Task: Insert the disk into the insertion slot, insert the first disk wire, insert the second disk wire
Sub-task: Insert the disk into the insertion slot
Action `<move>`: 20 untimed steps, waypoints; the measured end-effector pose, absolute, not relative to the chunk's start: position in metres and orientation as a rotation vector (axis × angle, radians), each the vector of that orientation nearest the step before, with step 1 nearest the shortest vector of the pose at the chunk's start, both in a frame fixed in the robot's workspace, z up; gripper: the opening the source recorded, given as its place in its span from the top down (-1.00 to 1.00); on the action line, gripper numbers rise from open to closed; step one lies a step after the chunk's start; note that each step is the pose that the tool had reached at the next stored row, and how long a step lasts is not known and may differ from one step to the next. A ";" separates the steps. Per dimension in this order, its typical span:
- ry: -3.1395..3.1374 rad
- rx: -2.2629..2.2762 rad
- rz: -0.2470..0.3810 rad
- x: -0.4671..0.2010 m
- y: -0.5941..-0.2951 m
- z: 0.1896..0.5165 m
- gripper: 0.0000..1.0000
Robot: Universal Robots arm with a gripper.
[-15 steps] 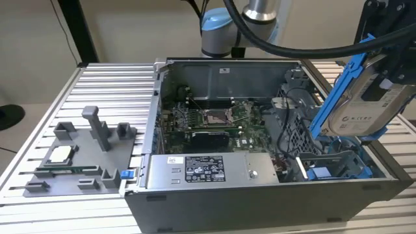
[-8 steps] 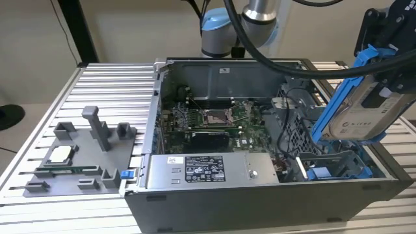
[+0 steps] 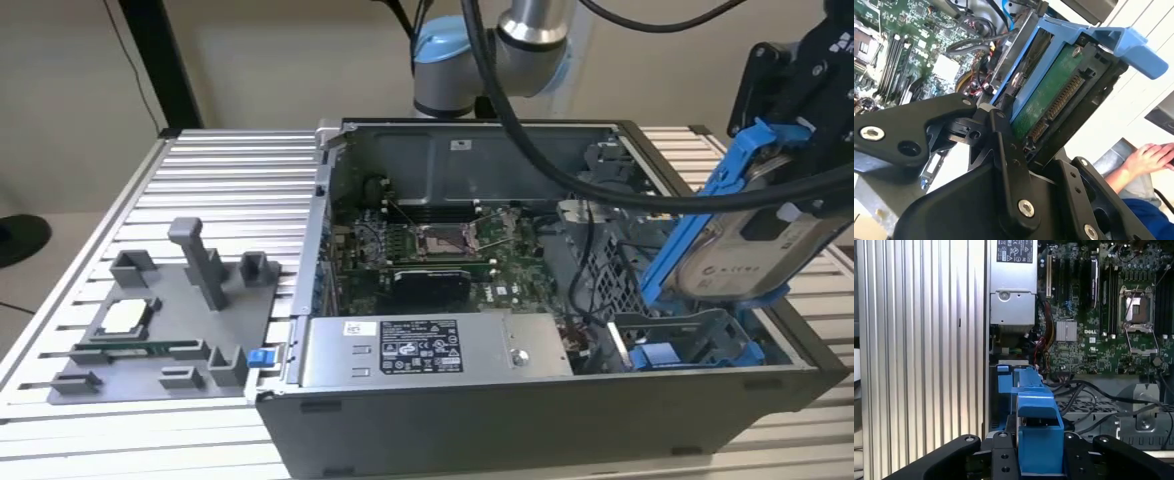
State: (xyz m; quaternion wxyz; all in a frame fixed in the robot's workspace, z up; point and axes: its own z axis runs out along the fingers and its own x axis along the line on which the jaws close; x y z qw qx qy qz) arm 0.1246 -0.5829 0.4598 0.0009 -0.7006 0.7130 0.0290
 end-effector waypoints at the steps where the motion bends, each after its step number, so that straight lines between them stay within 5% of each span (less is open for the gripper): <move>1: 2.238 -2.199 0.092 0.125 -0.583 0.458 1.00; 20: 2.221 -2.185 0.125 0.125 -0.587 0.429 1.00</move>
